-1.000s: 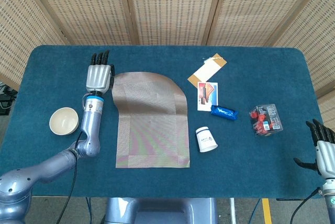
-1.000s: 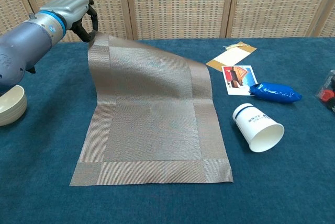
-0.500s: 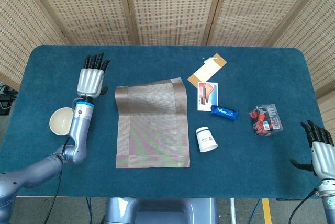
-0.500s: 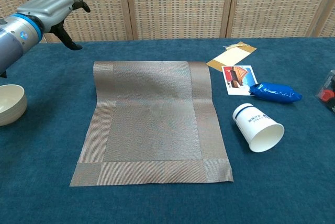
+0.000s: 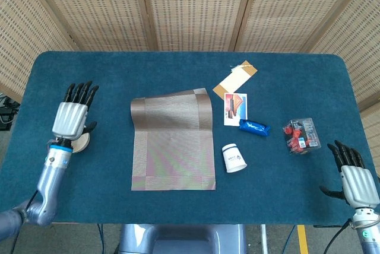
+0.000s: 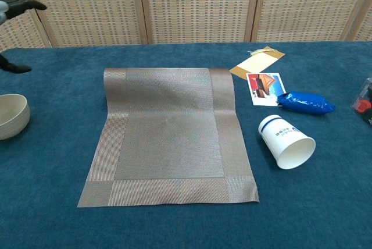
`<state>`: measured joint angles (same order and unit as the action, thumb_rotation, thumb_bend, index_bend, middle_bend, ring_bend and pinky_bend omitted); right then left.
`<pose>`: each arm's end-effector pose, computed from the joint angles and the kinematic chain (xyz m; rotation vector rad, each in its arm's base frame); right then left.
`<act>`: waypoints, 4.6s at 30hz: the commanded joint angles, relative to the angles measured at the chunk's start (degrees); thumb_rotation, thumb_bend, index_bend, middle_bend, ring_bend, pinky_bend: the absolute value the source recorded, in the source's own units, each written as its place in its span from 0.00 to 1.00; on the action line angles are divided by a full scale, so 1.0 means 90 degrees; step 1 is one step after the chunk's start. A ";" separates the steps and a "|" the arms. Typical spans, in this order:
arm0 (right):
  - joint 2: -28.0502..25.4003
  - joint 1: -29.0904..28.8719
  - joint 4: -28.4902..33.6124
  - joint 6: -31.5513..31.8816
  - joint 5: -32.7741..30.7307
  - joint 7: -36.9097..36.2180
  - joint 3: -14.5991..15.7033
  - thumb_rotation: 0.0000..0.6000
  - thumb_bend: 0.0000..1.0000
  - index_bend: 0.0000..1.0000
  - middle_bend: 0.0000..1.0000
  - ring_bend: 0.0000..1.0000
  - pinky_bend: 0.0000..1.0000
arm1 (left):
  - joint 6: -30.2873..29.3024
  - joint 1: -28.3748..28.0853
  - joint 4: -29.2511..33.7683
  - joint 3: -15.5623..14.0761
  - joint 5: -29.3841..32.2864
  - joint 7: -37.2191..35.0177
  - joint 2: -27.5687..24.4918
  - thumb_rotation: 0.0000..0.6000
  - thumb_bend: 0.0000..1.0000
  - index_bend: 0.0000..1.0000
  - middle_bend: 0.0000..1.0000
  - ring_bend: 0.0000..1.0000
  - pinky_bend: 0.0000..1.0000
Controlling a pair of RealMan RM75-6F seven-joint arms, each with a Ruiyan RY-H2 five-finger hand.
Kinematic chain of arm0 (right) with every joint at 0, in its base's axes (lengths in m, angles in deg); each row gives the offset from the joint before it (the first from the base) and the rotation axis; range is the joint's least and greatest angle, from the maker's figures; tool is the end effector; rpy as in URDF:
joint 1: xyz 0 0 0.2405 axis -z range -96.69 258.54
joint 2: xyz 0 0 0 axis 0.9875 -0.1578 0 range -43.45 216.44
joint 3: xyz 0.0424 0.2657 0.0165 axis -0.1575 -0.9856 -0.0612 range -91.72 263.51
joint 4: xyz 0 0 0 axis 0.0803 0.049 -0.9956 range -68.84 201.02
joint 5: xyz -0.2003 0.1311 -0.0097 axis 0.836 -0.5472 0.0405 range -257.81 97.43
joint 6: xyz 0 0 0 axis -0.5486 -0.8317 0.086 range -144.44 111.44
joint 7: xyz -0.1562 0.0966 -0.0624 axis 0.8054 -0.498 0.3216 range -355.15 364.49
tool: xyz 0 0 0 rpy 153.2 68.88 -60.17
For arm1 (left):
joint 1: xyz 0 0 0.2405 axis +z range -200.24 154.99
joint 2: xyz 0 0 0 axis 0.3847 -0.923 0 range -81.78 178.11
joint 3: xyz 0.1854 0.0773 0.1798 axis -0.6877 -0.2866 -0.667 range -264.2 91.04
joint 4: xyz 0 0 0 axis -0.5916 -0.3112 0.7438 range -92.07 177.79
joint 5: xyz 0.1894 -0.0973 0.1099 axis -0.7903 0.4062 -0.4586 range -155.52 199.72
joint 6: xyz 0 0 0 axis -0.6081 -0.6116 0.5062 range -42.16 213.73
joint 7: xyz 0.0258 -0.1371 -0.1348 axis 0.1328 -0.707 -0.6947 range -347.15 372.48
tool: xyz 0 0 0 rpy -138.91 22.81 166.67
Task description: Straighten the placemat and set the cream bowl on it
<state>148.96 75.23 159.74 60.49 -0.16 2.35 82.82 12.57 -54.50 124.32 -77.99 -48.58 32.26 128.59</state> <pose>-0.3570 -0.2377 0.1286 1.3587 -1.0687 0.8131 -0.2353 0.4003 0.0524 -1.5522 -0.6596 -0.8893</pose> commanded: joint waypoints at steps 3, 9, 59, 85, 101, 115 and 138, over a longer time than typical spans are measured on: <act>0.0034 -0.0005 0.0008 0.0004 0.0057 0.0043 0.0027 1.00 0.00 0.09 0.00 0.00 0.00 | -0.0685 0.0780 0.0740 -0.0628 -0.0532 -0.0221 -0.0578 1.00 0.17 0.04 0.00 0.00 0.00; 0.0085 0.0006 0.0003 0.0040 0.0136 0.0121 0.0068 1.00 0.00 0.10 0.00 0.00 0.00 | -0.1134 0.1408 0.0997 -0.1059 -0.0814 -0.0563 -0.0817 1.00 0.13 0.04 0.00 0.00 0.00; 0.3222 -0.1789 -0.0429 -0.1416 -0.0467 0.2895 -0.0623 1.00 0.15 0.30 0.00 0.00 0.00 | -0.1428 0.2545 0.0365 -0.0815 -0.1347 -0.1690 -0.0871 1.00 0.14 0.04 0.00 0.00 0.00; 0.3772 -0.2277 -0.1475 -0.1636 -0.0909 0.2430 -0.0834 1.00 0.37 0.55 0.02 0.00 0.00 | -0.1115 0.2533 0.0236 -0.0644 -0.1251 -0.1907 -0.0833 1.00 0.13 0.06 0.00 0.00 0.00; 0.3177 -0.2506 -0.1078 -0.1360 -0.1295 0.2837 -0.1307 1.00 0.37 0.61 0.05 0.00 0.00 | -0.0942 0.2510 0.0115 -0.0562 -0.1165 -0.1950 -0.0766 1.00 0.13 0.07 0.00 0.00 0.00; 0.2923 -0.2546 -0.1111 -0.1445 -0.1606 0.2616 -0.1338 1.00 0.37 0.63 0.06 0.00 0.00 | -0.0889 0.2499 0.0100 -0.0560 -0.1185 -0.1874 -0.0723 1.00 0.13 0.07 0.00 0.00 0.00; 0.3455 -0.2630 -0.1644 -0.1437 -0.1494 0.2278 -0.0975 1.00 0.62 0.68 0.09 0.00 0.00 | -0.0892 0.2519 0.0073 -0.0536 -0.1229 -0.1962 -0.0704 1.00 0.14 0.07 0.00 0.00 0.00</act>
<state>180.03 51.55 144.97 47.54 -13.63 22.86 74.04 4.54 -31.83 124.98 -82.82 -59.63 14.60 122.26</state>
